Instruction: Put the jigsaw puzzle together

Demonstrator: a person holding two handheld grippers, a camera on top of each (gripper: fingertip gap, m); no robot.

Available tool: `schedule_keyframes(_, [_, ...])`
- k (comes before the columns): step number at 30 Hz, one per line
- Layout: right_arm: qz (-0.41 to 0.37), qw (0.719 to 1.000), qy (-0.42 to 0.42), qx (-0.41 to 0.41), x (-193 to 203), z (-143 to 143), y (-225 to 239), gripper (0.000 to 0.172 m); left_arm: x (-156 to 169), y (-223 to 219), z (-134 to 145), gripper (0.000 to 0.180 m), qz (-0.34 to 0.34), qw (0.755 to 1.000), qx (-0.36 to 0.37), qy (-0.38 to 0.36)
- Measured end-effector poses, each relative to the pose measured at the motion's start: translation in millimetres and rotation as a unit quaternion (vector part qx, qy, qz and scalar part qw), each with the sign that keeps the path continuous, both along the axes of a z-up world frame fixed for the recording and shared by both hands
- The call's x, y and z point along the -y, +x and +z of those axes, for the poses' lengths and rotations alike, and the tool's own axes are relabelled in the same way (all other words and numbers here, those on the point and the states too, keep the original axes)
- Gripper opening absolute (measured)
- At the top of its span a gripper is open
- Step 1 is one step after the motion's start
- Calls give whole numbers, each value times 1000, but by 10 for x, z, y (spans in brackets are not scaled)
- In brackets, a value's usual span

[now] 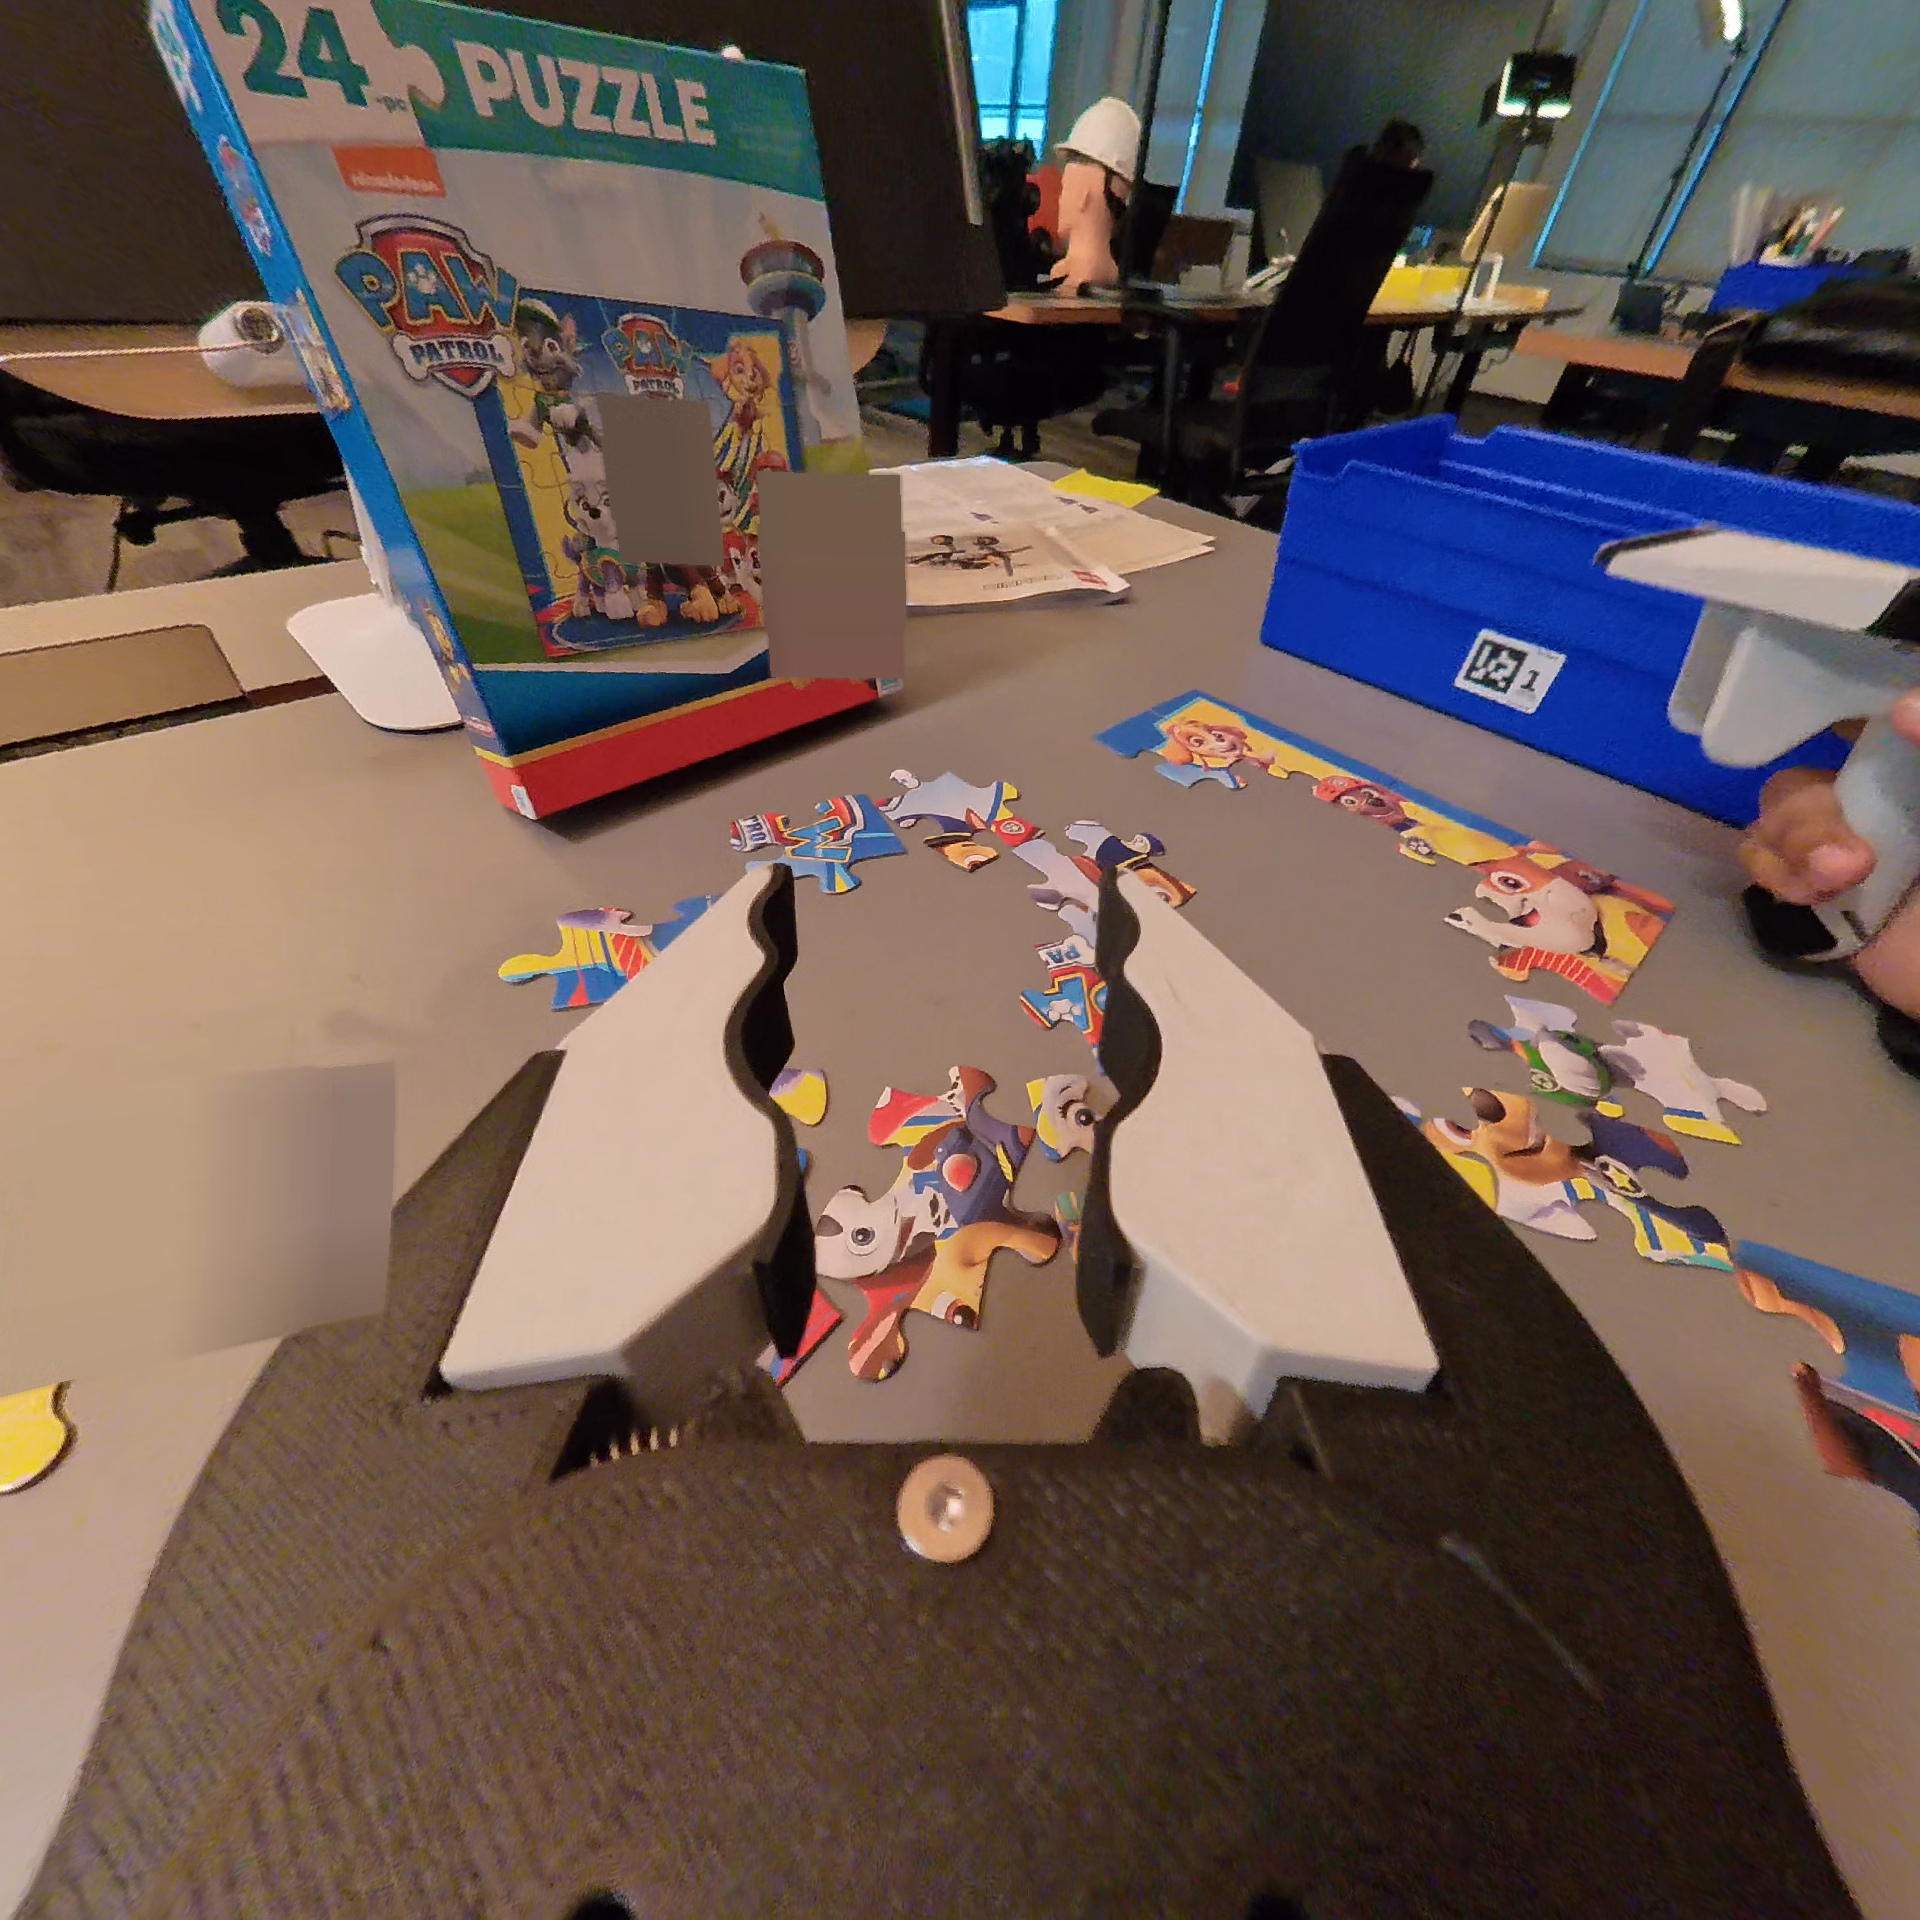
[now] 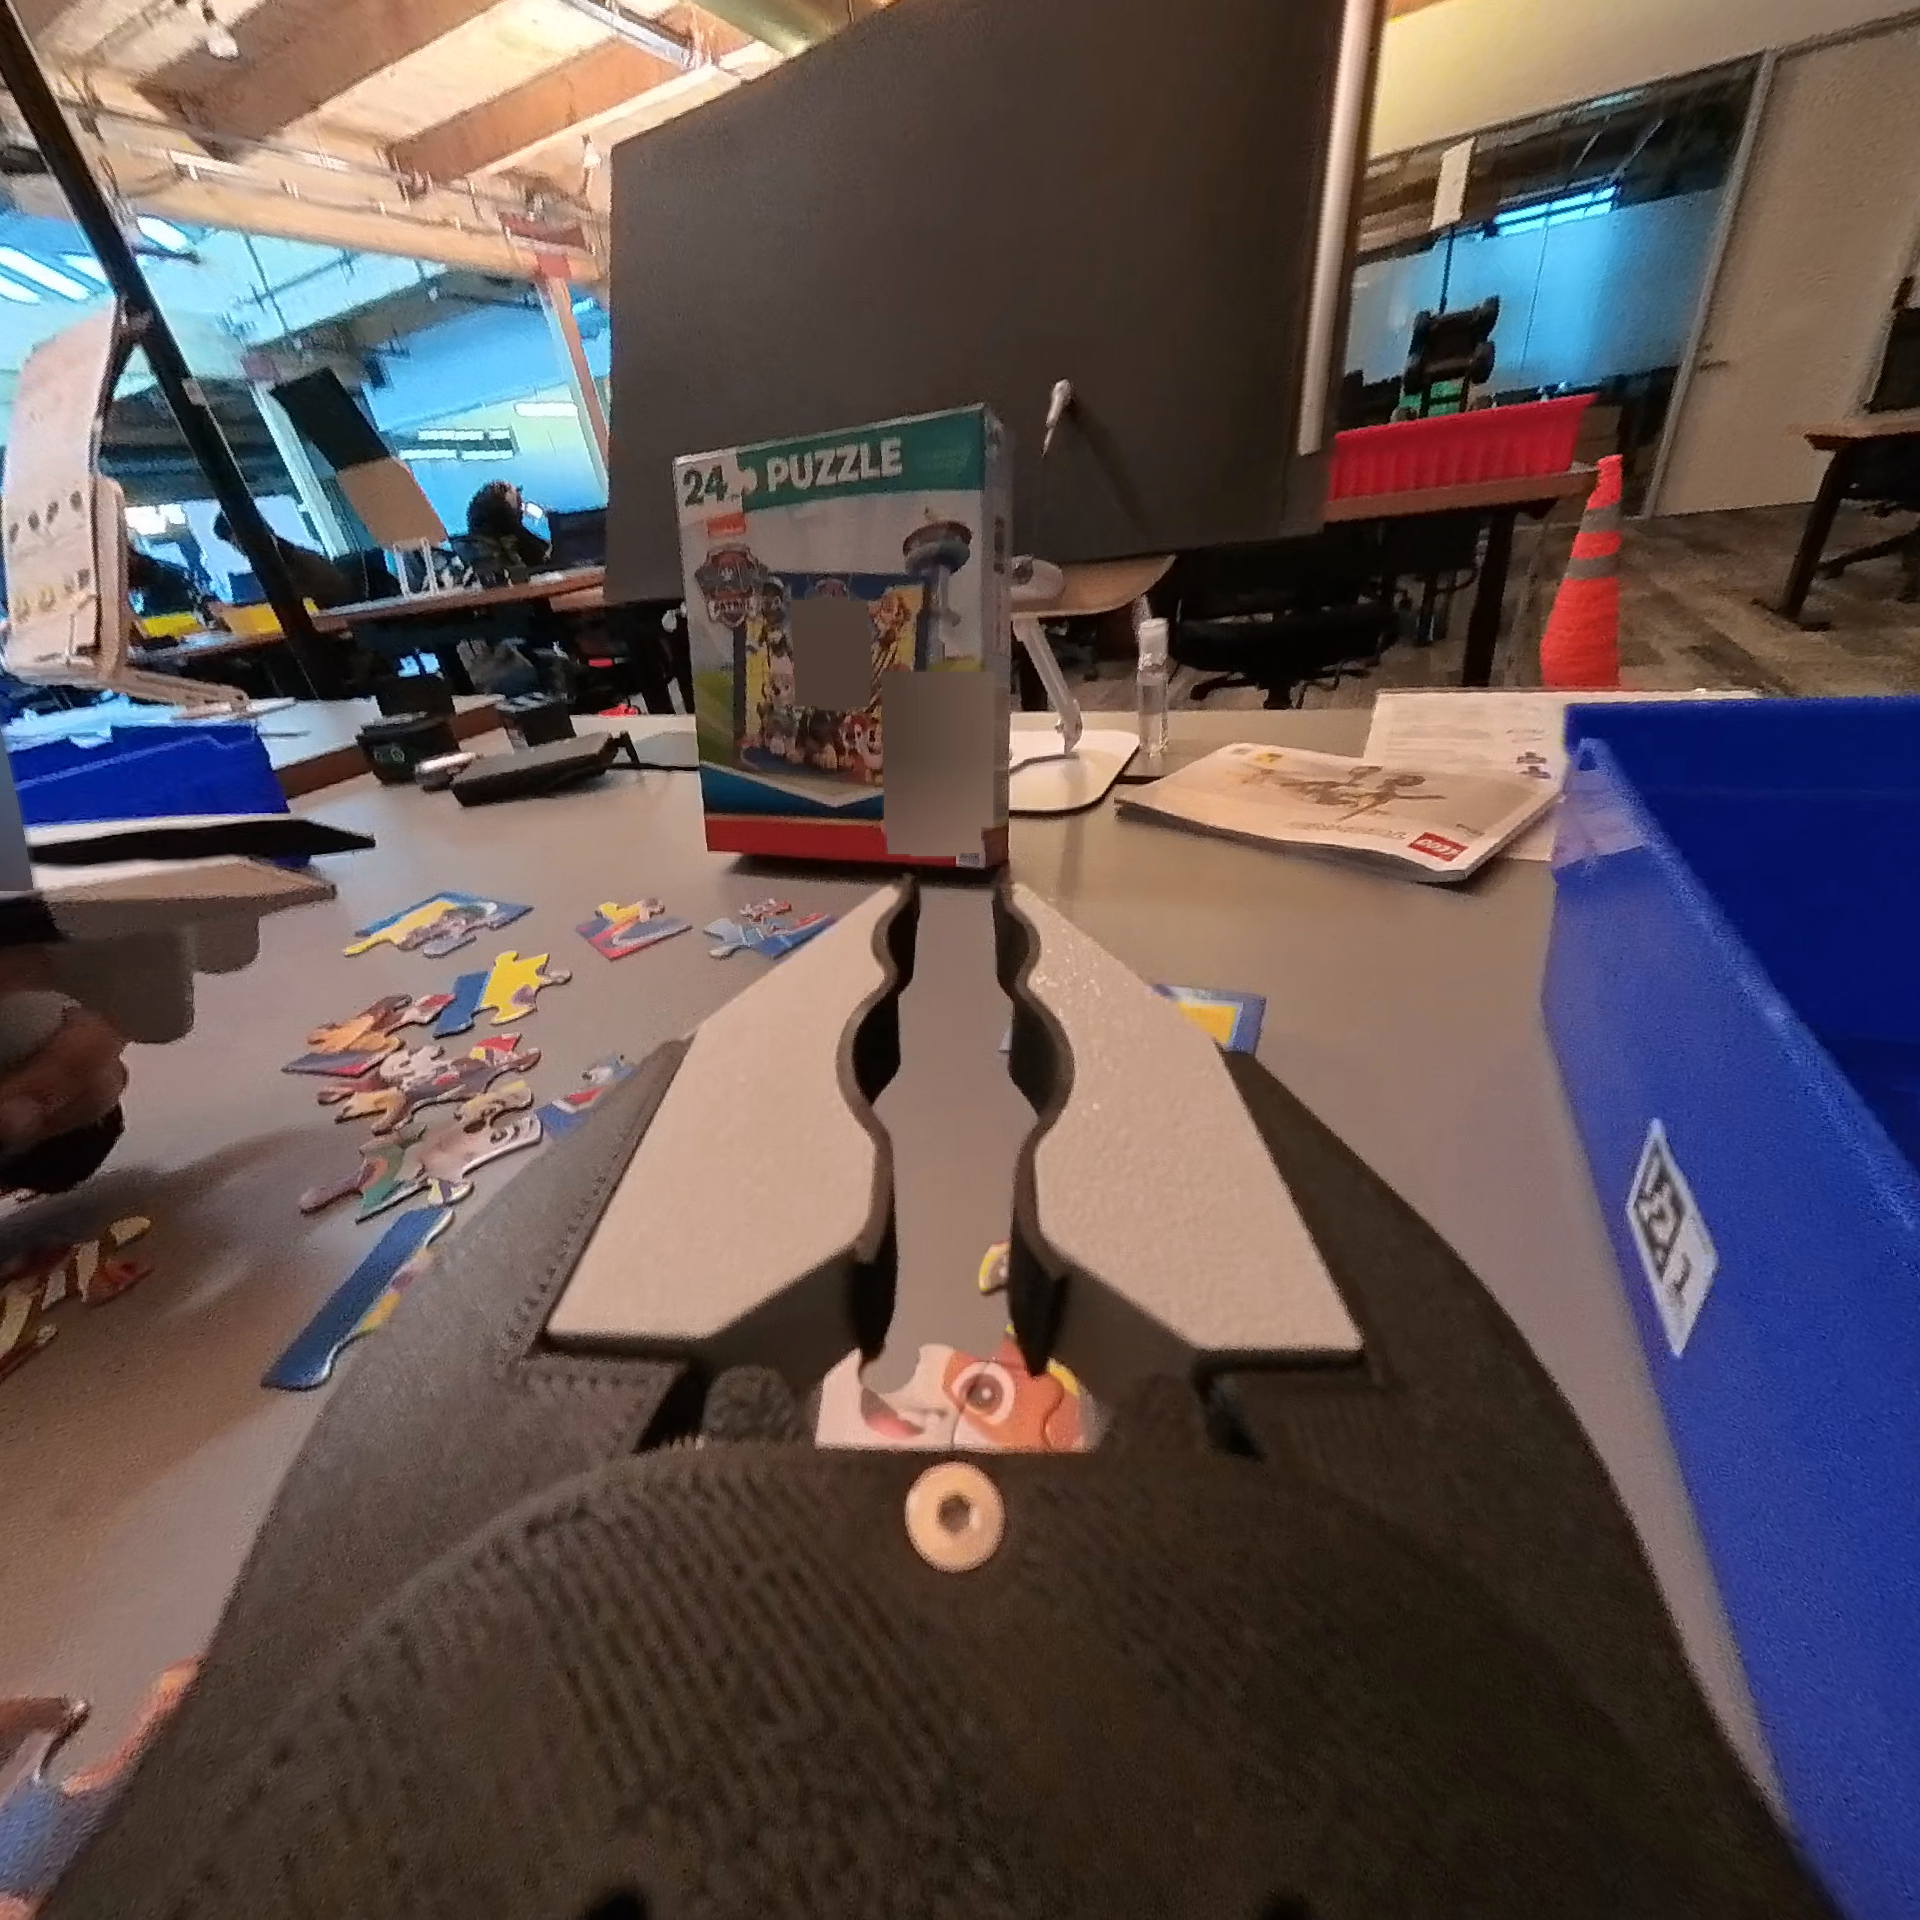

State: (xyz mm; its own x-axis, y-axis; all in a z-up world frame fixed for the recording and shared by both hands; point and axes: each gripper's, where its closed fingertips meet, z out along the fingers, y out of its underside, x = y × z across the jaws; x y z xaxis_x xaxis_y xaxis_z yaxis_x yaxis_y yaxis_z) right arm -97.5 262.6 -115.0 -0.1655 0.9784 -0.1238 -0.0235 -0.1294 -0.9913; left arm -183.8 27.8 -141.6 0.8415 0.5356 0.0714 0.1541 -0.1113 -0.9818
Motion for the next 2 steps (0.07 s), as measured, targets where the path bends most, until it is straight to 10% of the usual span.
schedule_keyframes(2, [4, 1000, 8, 11, 45, -41, -17, 14, 0, -6, 1, 57, -2, 1000, 2, 3])
